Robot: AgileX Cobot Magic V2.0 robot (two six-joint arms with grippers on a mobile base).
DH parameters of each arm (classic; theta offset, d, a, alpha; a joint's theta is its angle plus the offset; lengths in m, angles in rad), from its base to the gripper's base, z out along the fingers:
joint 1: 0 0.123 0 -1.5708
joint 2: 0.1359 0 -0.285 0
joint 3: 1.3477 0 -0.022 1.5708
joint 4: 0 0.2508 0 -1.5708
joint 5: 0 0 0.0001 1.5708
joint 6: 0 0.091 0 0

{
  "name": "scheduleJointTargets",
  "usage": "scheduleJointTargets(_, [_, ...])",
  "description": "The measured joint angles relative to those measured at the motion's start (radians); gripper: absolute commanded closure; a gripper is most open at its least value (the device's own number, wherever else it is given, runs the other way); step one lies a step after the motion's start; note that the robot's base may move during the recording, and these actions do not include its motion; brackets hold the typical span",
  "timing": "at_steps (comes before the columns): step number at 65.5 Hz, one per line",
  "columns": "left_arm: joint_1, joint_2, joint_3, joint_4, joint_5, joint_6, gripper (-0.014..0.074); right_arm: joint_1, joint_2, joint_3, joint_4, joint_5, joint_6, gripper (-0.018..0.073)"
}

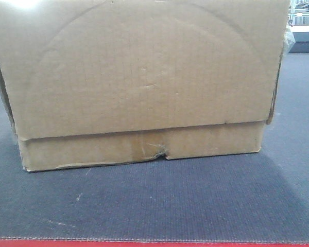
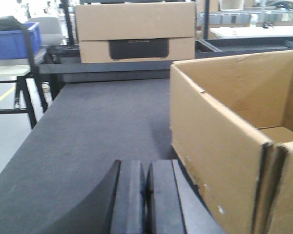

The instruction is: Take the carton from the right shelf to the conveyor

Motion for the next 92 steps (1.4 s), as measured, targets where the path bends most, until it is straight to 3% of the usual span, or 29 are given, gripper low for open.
scheduleJointTargets(12, [0.097, -0.105, 0.159, -0.102, -0.108, 0.061, 0.0596, 0.0, 0.0, 0.0, 0.0, 0.0, 0.0, 0.0627])
scheduleJointTargets(27, [0.114, -0.148, 0.386, -0.122, -0.327, 0.072, 0.0596, 0.0, -0.001, 0.0, 0.0, -0.003, 0.0, 0.0627])
scheduleJointTargets(92, [0.114, -0.149, 0.402, -0.127, -0.342, 0.081, 0.0596, 0.0, -0.001, 0.0, 0.0, -0.003, 0.0, 0.0627])
